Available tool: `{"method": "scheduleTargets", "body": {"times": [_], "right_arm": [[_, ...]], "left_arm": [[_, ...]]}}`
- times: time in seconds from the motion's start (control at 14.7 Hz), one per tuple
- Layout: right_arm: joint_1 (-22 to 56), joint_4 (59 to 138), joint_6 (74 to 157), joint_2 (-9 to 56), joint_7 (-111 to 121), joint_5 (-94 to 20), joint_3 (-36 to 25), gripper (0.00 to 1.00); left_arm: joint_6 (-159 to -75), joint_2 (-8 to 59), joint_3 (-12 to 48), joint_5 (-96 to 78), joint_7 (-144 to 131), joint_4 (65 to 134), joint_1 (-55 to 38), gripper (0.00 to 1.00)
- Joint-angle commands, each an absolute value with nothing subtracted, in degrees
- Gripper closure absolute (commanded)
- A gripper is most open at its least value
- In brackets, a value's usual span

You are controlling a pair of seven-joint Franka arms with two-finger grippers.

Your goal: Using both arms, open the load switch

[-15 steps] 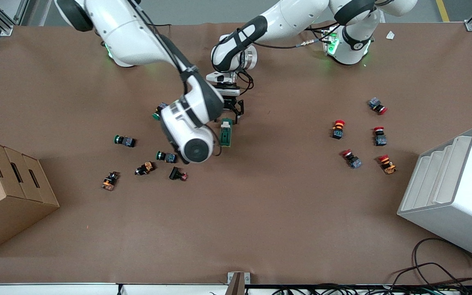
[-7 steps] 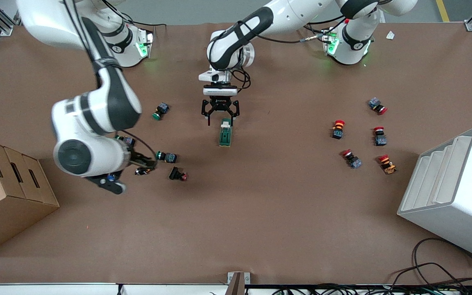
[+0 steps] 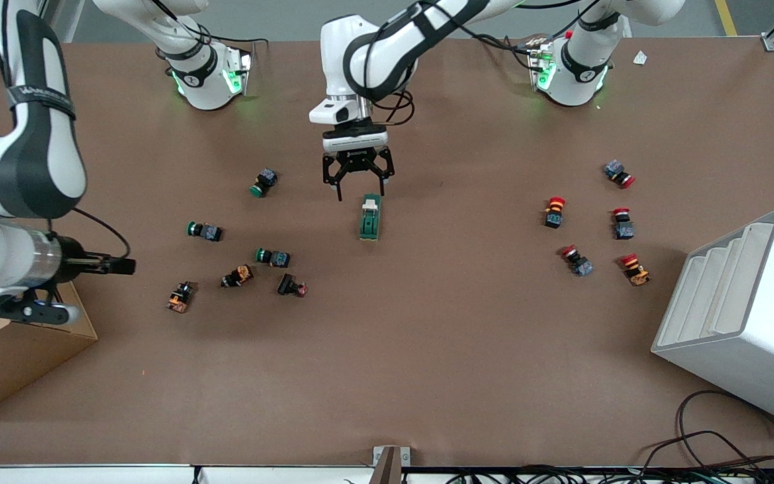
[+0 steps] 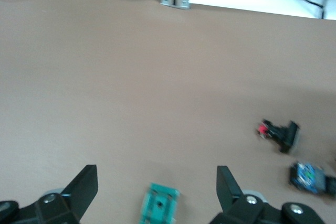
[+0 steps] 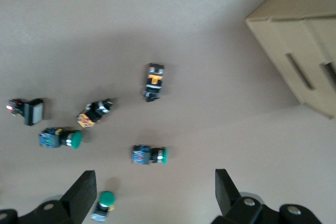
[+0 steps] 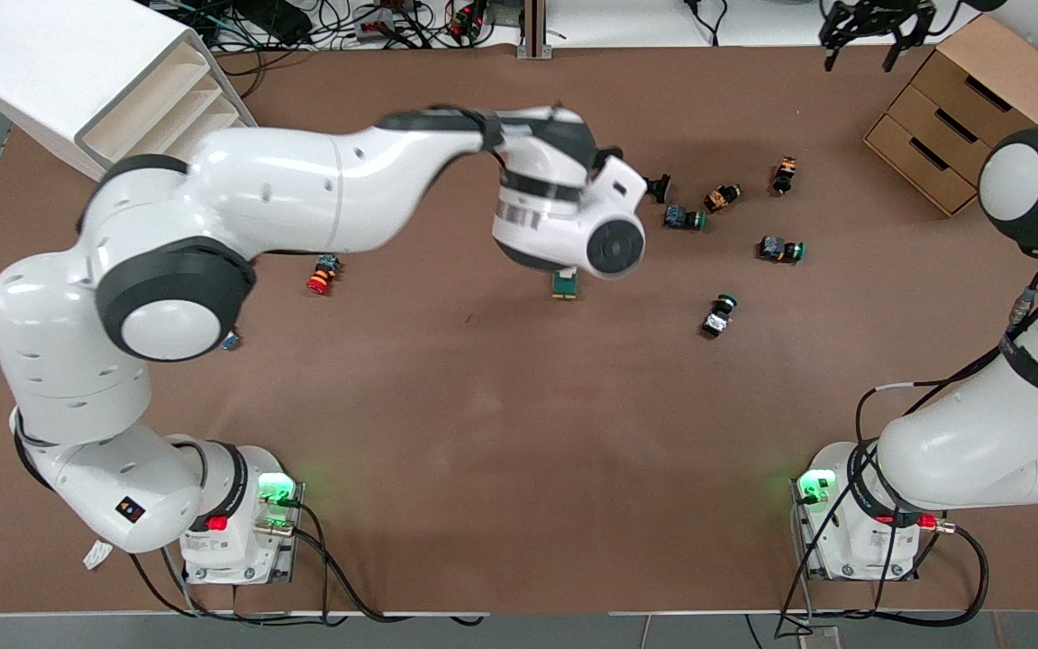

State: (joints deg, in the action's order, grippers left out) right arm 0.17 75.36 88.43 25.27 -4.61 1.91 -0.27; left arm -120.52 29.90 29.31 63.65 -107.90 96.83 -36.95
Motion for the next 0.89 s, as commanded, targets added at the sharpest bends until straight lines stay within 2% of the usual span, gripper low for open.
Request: {"method": "scheduleTargets", "body": {"times": [0.0,0.34,0.68,0.82], "right_arm": [[-4.3,77.2,88.6,21.9,1.0,2.9,1.1,0.0],[-5.3,76.9,88.6,21.6,2.0,2.7,1.5,0.0],[-4.0,72.0,84.0,21.7,2.0,2.3,1.8,0.0],[-3.6,72.1,83.8,21.5,0.5,-2.8,1.8,0.0]], "left_arm": [[-118.6,23.5,29.4,52.9,-95.5,96.9,-31.4,0.0],[-111.7,14.5,29.5,33.9,-67.4,93.6,-17.7,0.0],[-103.7,10.7,29.3,20.9,-46.6,87.5,-6.3,0.0],[-103.5,7.4,24.6,16.2,-38.7,88.3,-5.7,0.0]]}}
